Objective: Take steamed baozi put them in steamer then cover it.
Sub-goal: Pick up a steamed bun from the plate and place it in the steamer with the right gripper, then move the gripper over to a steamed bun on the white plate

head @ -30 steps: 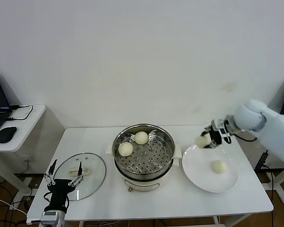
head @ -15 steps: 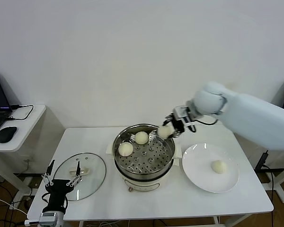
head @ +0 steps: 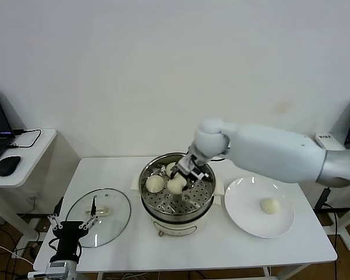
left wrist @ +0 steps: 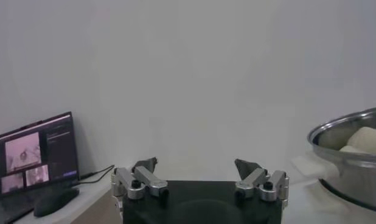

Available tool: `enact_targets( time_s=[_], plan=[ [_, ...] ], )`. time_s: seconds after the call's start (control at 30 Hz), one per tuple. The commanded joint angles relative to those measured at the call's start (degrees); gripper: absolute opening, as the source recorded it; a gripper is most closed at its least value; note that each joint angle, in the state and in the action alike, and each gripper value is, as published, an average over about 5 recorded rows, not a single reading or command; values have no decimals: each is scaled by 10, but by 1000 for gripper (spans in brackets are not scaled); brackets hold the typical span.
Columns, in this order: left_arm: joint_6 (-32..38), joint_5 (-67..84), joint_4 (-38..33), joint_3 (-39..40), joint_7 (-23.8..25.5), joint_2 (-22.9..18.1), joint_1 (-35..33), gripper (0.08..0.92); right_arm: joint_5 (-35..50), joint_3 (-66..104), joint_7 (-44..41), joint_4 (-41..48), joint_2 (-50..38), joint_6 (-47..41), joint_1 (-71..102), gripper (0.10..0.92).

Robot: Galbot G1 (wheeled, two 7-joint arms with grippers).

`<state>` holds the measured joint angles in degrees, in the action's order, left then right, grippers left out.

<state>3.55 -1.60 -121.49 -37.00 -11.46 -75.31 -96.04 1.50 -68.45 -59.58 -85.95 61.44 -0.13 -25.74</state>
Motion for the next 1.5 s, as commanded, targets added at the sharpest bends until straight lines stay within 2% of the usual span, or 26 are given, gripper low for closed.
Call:
enact_targets(
  time_s=[0.03, 0.23, 0.47, 0.6, 0.77, 0.87, 1.13, 1.3, 1.5],
  plan=[
    [0, -1, 2, -1, -1, -2, 1, 823, -67, -35, -2, 4, 40, 101, 6, 552],
    [2, -1, 5, 0, -2, -6, 2, 823, -91, -36, 1, 5, 30, 129, 10, 552],
    [2, -2, 6, 2, -3, -6, 3, 823, -80, -33, 7, -6, 18, 137, 7, 574],
    [1, -2, 6, 2, -2, -5, 3, 823, -70, -29, 11, -12, 8, 138, -2, 647],
    [1, -1, 5, 0, -1, -1, 4, 823, -45, -13, 3, -24, -22, 125, -19, 779],
    [0, 0, 3, -1, -1, 3, 6, 823, -19, -3, -12, -29, -56, 99, -39, 816],
    [-1, 1, 2, 2, 1, 13, 11, 823, 35, 65, -54, -47, -184, -36, -41, 823],
    [-2, 0, 2, 7, 3, 19, 14, 823, 3, 94, -61, -59, -280, -112, -3, 823],
    [-1, 1, 8, 11, 3, 24, 17, 823, -45, 151, -64, -50, -360, -125, 69, 823]
  ],
)
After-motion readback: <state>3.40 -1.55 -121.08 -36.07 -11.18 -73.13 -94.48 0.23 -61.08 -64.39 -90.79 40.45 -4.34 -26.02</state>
